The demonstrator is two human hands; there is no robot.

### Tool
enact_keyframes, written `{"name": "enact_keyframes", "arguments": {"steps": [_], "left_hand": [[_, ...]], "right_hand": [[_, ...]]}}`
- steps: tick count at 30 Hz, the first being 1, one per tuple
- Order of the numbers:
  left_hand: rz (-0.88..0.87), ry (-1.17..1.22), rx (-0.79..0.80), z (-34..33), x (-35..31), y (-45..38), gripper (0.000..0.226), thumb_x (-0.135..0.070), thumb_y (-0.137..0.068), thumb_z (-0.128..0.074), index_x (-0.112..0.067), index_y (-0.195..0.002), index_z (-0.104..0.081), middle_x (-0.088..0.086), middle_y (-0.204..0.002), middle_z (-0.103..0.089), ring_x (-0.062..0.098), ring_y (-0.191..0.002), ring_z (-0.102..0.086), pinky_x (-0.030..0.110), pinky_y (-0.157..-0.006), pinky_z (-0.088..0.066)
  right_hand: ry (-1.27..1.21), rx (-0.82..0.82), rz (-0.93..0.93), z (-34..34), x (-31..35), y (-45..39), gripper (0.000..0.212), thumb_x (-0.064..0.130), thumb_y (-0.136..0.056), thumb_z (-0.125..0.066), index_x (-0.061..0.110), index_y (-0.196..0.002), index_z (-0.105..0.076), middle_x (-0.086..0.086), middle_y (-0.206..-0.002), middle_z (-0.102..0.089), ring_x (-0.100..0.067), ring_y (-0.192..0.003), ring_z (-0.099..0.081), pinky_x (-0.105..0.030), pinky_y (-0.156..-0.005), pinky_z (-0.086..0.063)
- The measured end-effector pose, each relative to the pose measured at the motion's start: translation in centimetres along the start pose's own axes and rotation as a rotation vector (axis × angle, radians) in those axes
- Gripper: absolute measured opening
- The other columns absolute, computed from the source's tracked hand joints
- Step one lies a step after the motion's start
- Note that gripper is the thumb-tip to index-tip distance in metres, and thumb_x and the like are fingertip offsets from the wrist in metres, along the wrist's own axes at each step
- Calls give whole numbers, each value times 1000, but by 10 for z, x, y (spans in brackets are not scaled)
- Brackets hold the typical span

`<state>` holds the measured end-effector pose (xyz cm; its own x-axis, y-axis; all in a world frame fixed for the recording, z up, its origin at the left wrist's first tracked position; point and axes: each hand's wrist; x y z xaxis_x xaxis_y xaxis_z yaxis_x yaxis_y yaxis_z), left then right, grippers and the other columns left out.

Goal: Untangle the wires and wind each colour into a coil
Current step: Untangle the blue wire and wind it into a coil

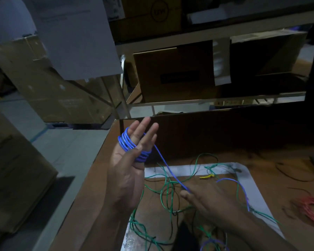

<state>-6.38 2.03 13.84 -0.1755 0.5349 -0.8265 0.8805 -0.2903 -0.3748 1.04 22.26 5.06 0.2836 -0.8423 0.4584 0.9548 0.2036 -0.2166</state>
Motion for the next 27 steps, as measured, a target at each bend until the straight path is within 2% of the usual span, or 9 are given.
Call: {"name": "enact_keyframes", "arguments": {"steps": [4,7,9,11,13,15,18,22,27], "left_hand": [[-29,-357,-9,7,20,1,64,0,-99,-39,-15,-159,-21,7,-147,-59,26,-144,-48,49,-126,-21],[24,-597,126,6,31,9,68,-4,-101,-38,-37,-158,-22,2,-144,-62,11,-148,-39,28,-125,-20],[142,-640,214,5,34,14,64,-3,-106,-36,-29,-160,-15,-21,-133,-67,-3,-142,-43,13,-116,-29],[210,-674,236,3,34,20,60,-12,-108,-41,-33,-159,-18,-44,-128,-58,-12,-139,-40,22,-120,-31],[228,-640,279,2,31,23,57,-34,-104,-47,-42,-156,-26,-23,-127,-66,7,-138,-51,36,-117,-39],[217,-630,325,-1,28,24,55,-42,-103,-51,-39,-154,-33,4,-87,-70,17,-95,-70,36,-95,-54],[170,-637,316,-3,24,21,33,-30,-104,-53,-26,-136,-58,-3,-55,-52,24,-54,-52,44,-68,-55],[303,-339,269,-3,21,21,22,-29,-101,-59,-10,-102,-70,0,-48,-39,20,-45,-40,43,-72,-55],[332,338,110,5,-2,18,27,-19,-102,-50,-10,-88,-71,8,-73,-67,2,-35,-49,23,-65,-56]], "right_hand": [[-4,-49,151,14,28,-3,49,71,-96,-8,34,-88,-40,8,-76,-58,-13,-75,-54,-33,-59,-31],[-46,-237,137,28,39,-9,49,65,-102,-20,29,-89,-50,10,-70,-57,-9,-69,-55,-30,-57,-39],[-77,-437,115,39,39,-15,39,60,-102,-32,30,-93,-55,19,-65,-53,1,-66,-56,-23,-55,-39],[-129,-552,73,49,35,-22,31,55,-100,-43,31,-94,-61,18,-65,-58,3,-64,-57,-25,-55,-44],[-151,-608,38,57,30,-28,30,54,-97,-51,29,-88,-65,10,-64,-60,-5,-58,-58,-34,-53,-46],[-186,-612,15,59,25,-34,30,54,-96,-56,27,-85,-65,8,-61,-58,-9,-56,-57,-37,-52,-45],[-232,-589,-6,55,20,-40,38,59,-93,-55,24,-81,-66,4,-60,-58,-11,-55,-57,-39,-53,-45],[-253,-508,-14,48,12,-40,49,67,-91,-48,23,-73,-58,-1,-56,-49,-15,-51,-49,-35,-49,-38],[-217,-230,-30,34,-4,-29,48,64,-97,-36,25,-70,-45,-3,-60,-49,-15,-55,-50,-45,-56,-42]]}}
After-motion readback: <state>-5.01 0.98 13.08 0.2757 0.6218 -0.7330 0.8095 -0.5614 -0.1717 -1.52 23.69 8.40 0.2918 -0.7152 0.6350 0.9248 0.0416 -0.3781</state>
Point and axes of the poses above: each hand's wrist, its own y-axis away from the middle knuckle, its own z-axis out of the back of the hand, x = y × z
